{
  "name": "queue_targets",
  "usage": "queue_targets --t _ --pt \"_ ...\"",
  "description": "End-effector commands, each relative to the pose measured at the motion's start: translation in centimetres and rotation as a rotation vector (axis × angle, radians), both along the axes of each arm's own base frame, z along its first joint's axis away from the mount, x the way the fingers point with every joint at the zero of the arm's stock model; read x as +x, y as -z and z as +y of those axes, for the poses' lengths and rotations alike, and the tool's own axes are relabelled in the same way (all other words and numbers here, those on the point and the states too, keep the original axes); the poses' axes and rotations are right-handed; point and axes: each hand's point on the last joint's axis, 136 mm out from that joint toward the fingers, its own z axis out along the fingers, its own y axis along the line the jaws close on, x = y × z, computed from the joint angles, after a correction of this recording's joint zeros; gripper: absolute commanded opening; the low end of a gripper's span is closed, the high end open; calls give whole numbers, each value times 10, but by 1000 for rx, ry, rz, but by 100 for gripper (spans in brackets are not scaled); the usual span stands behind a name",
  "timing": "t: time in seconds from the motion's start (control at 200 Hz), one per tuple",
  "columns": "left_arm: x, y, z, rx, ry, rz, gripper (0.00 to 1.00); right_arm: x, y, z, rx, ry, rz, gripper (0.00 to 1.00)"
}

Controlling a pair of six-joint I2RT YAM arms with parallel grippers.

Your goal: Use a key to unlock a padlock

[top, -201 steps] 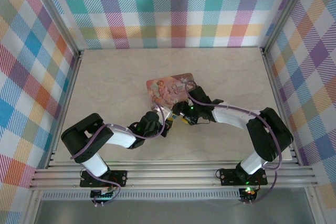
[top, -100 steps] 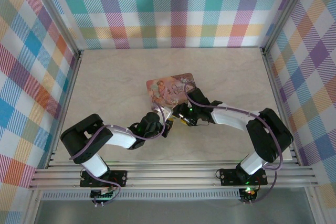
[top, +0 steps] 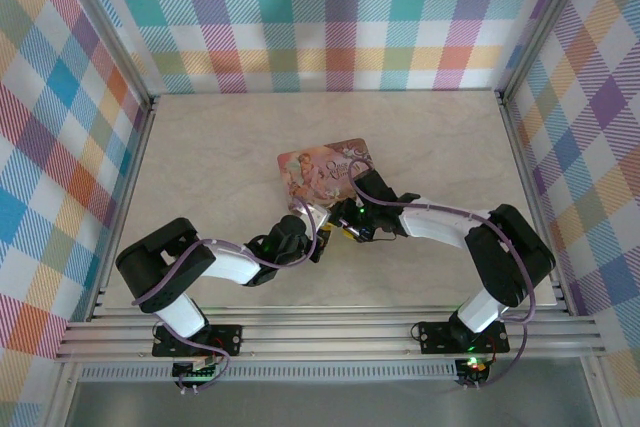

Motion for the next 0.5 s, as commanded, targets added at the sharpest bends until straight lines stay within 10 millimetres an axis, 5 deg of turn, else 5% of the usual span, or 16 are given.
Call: queue_targets --t 0.0,0.22,0.495 --pt "-8 -15 -16 -26 56 -32 0 0 4 -5 -7 35 -7 55" --pt "-7 -18 -15 -35 51 -38 0 4 -10 -10 -27 44 -52 52" --pt "-8 -17 -16 -38 51 -34 0 4 3 -5 -37 26 -15 54"
